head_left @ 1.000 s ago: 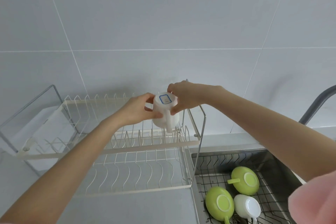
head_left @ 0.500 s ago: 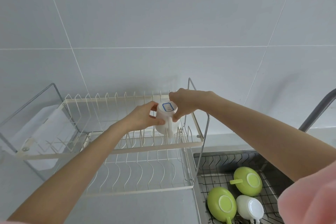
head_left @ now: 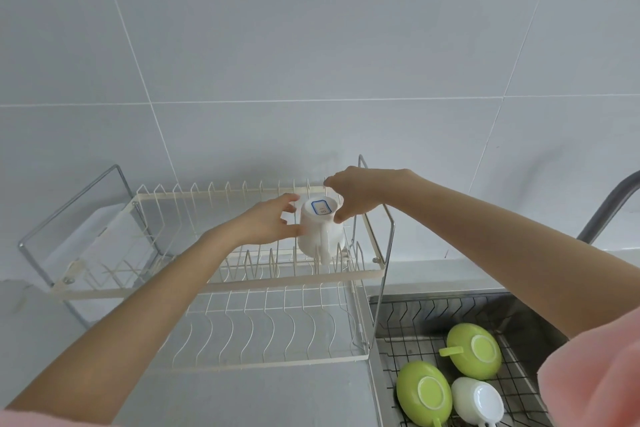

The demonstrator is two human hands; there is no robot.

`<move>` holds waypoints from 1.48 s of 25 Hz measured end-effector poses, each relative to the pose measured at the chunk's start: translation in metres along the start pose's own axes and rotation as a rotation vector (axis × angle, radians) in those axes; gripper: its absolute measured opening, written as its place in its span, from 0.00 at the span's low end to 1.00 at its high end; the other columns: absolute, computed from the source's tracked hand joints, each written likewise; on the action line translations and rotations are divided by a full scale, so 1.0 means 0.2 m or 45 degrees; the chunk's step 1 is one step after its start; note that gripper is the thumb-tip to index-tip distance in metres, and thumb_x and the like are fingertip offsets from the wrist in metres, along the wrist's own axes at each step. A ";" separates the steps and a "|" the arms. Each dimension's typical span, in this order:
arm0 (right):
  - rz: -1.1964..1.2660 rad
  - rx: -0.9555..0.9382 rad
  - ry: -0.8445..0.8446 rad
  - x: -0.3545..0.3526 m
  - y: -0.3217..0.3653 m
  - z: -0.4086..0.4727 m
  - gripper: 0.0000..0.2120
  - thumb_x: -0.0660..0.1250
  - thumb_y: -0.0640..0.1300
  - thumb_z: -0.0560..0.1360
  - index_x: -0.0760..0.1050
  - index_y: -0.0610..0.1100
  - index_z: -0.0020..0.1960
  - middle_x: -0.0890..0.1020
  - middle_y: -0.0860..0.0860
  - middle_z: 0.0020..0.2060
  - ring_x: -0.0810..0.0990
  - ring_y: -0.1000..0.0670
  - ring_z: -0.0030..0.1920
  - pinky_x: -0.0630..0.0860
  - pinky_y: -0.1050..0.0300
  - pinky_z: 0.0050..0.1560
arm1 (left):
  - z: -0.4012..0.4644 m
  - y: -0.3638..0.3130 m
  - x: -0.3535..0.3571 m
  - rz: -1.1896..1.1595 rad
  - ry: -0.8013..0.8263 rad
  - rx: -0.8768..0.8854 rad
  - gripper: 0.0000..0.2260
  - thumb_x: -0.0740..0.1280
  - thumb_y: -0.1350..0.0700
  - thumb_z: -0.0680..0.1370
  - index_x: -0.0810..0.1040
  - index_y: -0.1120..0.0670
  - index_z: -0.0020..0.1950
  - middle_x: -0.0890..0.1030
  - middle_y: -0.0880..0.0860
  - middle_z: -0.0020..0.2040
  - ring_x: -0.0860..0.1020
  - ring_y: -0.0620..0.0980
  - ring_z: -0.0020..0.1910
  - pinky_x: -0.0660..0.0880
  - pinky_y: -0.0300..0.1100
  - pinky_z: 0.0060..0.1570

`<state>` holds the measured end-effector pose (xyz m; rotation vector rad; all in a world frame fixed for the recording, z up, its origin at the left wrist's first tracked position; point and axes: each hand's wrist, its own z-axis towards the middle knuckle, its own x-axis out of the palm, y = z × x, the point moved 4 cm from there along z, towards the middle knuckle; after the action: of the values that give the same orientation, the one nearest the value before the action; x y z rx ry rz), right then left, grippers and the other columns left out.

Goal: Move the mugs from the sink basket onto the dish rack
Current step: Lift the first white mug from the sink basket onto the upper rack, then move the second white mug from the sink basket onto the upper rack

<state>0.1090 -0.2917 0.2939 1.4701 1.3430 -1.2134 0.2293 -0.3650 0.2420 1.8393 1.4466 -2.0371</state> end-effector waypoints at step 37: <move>0.671 0.092 -0.249 1.02 -1.30 -0.99 0.24 0.59 0.46 0.76 0.61 0.43 0.71 0.68 0.44 0.69 0.67 0.45 0.68 0.60 0.52 0.68 | -0.03 -1.06 1.21 0.456 -0.331 0.142 0.22 0.56 0.48 0.77 0.60 0.52 0.70 0.67 0.50 0.71 0.67 0.52 0.67 0.67 0.47 0.61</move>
<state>-0.1251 -0.0186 0.1556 1.5780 0.7213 -1.0287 0.0396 -0.1139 0.1752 1.6446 0.8845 -2.1051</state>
